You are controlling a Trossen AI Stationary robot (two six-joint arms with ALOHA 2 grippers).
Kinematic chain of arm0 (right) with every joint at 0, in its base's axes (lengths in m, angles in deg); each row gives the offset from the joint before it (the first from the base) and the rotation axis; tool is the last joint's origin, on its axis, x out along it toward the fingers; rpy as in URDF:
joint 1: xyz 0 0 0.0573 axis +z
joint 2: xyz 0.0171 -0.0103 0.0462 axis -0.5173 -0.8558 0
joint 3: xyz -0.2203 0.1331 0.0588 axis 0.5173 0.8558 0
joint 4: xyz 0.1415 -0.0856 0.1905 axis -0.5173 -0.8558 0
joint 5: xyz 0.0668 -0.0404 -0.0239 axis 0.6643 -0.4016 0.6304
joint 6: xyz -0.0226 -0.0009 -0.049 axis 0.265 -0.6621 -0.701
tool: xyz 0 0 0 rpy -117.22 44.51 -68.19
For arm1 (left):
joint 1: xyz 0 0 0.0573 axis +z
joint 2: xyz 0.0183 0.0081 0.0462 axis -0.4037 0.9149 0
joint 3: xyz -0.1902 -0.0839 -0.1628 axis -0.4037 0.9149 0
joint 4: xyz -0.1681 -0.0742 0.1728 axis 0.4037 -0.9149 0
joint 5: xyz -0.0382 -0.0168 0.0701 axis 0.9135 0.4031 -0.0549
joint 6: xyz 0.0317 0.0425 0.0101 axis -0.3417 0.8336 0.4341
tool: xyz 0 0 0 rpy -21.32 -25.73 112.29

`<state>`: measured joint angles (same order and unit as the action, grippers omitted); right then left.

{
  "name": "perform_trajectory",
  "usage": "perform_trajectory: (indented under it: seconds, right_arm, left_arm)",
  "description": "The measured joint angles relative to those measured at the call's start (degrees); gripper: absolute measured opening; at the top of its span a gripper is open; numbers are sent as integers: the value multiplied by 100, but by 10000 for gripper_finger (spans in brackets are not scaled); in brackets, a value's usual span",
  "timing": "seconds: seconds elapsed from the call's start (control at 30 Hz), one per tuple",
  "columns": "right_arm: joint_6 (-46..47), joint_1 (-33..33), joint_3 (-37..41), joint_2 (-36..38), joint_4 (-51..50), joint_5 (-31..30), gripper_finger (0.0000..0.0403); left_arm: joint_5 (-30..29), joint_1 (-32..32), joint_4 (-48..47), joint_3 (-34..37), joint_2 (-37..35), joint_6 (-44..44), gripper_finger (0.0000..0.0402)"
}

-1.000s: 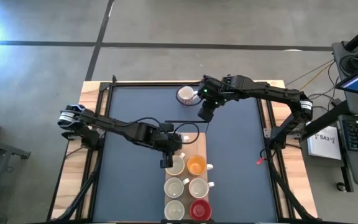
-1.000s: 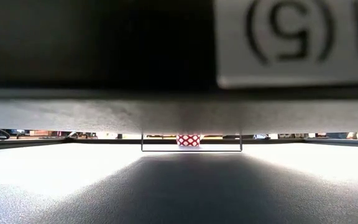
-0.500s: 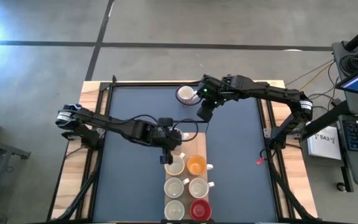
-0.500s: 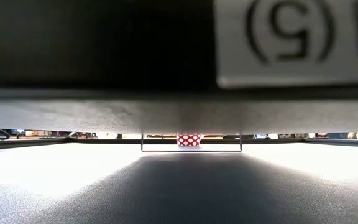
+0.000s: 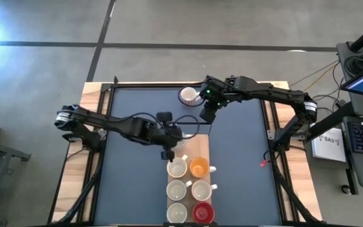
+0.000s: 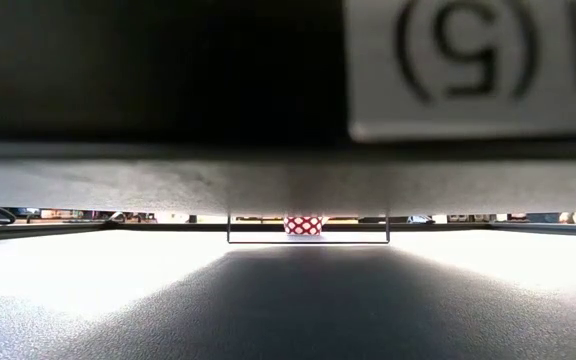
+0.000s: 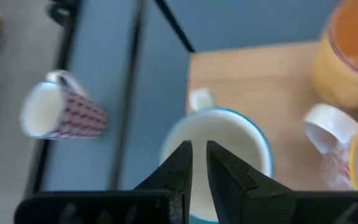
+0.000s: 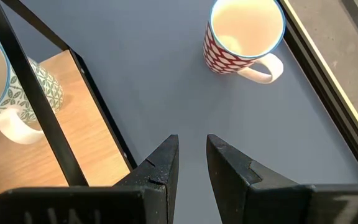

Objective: Place coffee mugs
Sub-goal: Put the blue and red mug on the shelf

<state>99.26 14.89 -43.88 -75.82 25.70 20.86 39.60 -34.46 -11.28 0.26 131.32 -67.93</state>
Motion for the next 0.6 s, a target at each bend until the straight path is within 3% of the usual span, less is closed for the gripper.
perform_trajectory:
  seconds: [0.23, 0.5, 0.6]
  right_arm:
    - [-186, 0, 0, -1, 430, 0, 73]
    - [-257, -2, 0, -49, 1217, 0, 73]
    - [-894, -4, -2, -64, 1314, -8, 73]
  left_arm:
    - [-1036, 16, -334, -7, -517, -442, 30]
    - [-1466, 314, -860, -5, -860, -1369, 30]
    - [-1857, 448, -929, -2, -1002, -1771, 30]
